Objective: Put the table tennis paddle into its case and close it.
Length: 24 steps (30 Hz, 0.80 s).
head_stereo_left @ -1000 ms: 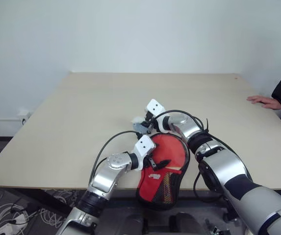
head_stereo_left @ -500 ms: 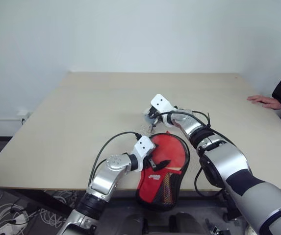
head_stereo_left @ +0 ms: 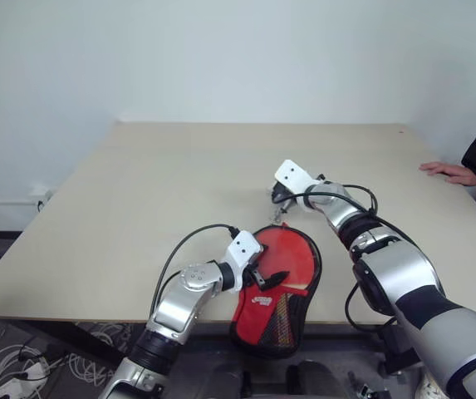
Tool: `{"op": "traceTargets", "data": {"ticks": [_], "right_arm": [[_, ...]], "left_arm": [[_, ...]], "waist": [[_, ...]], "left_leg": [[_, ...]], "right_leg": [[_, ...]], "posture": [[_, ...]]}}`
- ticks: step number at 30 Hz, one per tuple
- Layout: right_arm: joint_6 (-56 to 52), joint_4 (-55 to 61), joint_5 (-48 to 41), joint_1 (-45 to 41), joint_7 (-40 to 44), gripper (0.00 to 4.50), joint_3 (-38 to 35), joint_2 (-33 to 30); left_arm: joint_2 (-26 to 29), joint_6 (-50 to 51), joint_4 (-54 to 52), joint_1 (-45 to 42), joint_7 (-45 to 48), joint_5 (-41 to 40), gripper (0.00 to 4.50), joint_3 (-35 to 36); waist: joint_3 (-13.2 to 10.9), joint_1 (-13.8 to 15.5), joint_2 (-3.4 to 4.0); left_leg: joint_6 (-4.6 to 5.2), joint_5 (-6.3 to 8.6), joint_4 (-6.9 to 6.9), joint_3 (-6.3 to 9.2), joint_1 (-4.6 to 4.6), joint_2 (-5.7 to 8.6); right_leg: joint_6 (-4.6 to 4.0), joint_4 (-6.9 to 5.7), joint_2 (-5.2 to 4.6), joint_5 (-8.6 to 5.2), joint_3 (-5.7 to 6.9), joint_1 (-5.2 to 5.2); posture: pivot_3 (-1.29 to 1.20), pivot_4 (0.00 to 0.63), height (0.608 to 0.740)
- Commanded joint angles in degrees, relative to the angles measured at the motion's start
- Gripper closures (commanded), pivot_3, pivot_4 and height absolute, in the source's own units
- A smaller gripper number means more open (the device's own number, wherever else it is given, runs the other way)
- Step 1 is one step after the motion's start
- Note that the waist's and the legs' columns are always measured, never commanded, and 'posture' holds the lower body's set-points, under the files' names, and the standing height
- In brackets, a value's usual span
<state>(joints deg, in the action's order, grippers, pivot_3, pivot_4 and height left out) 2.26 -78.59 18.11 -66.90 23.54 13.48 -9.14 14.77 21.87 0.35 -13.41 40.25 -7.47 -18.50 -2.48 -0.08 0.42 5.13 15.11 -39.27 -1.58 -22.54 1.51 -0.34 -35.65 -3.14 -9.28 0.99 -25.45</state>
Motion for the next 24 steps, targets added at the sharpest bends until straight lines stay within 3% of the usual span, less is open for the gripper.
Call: {"op": "traceTargets", "data": {"ticks": [1, 15, 24], "right_arm": [[2.10, 2.60, 1.54, -1.11, 0.47, 4.09, 0.46, -5.29], [6.47, 7.62, -0.35, 4.44, 13.02, 4.09, 0.04, -17.27], [1.62, 14.20, -8.22, 6.30, 23.73, 4.09, -5.85, -17.87]], "left_arm": [[-0.14, 1.37, 1.51, 0.96, 0.20, 0.75, 0.00, -1.62], [-0.92, 1.31, 1.86, 0.99, -0.03, 0.72, 0.00, -1.93], [-1.26, 1.02, 2.75, 0.67, 0.42, 0.79, 0.00, -2.33]], "waist": [[0.00, 0.03, 0.01], [-0.02, 0.11, 0.03], [-0.02, 0.09, 0.03]], "left_leg": [[0.01, 0.00, 0.00, 0.00, 0.00, 0.00], [0.28, -0.16, -0.01, -0.21, -0.02, 0.01], [0.42, -0.24, -0.01, -0.49, 0.01, 0.00]], "right_leg": [[0.00, 0.00, 0.00, 0.00, 0.01, 0.00], [0.00, 0.05, -0.08, -0.09, -0.06, 0.06], [0.02, 0.05, -0.36, -0.09, -0.08, 0.03]], "posture": [[0.00, 0.000, 0.729], [0.00, 0.000, 0.729], [0.00, 0.000, 0.729]]}}
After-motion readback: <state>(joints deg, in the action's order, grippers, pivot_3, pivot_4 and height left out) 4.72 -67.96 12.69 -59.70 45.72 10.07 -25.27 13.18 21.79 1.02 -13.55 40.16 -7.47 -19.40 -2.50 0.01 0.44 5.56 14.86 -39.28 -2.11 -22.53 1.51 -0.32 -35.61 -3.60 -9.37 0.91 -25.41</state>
